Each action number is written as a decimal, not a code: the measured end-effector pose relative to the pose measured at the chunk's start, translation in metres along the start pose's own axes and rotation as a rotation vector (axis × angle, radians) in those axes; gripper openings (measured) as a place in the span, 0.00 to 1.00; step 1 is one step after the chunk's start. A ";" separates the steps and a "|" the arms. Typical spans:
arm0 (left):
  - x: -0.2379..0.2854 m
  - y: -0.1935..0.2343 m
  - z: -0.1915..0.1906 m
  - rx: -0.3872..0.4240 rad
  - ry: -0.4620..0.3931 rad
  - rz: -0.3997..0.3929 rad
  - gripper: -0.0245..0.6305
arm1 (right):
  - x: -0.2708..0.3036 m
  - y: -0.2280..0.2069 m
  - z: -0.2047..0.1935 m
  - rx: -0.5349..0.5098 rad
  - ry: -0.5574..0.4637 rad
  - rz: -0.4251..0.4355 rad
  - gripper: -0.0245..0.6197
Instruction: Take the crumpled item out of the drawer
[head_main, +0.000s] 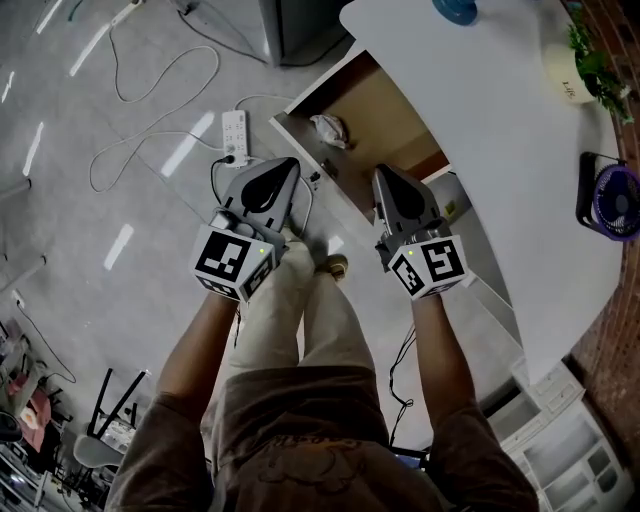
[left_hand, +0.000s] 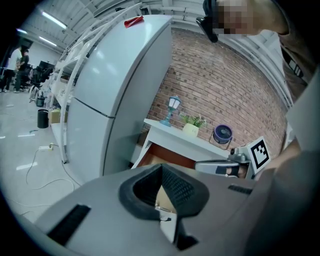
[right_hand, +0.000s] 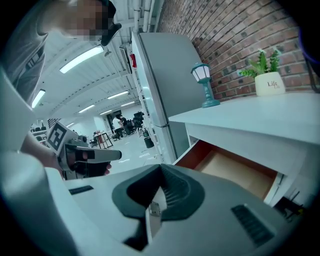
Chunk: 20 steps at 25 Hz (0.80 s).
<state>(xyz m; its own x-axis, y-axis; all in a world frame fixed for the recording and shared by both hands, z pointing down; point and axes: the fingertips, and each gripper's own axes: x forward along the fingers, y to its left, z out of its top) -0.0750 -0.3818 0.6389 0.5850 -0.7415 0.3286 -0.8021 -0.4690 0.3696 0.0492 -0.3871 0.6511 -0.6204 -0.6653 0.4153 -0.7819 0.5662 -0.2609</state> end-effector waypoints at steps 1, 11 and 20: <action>-0.001 -0.001 0.000 -0.006 -0.002 0.001 0.05 | -0.001 0.001 0.001 -0.003 -0.002 0.006 0.03; -0.003 -0.008 -0.011 -0.026 0.009 -0.019 0.05 | 0.001 0.006 -0.007 0.001 0.035 0.033 0.24; 0.001 -0.010 -0.011 -0.023 0.001 -0.034 0.05 | 0.008 0.002 -0.015 0.029 0.075 0.041 0.53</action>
<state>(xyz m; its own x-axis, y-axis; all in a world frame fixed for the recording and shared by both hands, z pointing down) -0.0646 -0.3725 0.6451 0.6117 -0.7252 0.3161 -0.7790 -0.4824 0.4006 0.0433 -0.3839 0.6666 -0.6463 -0.6029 0.4678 -0.7581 0.5770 -0.3038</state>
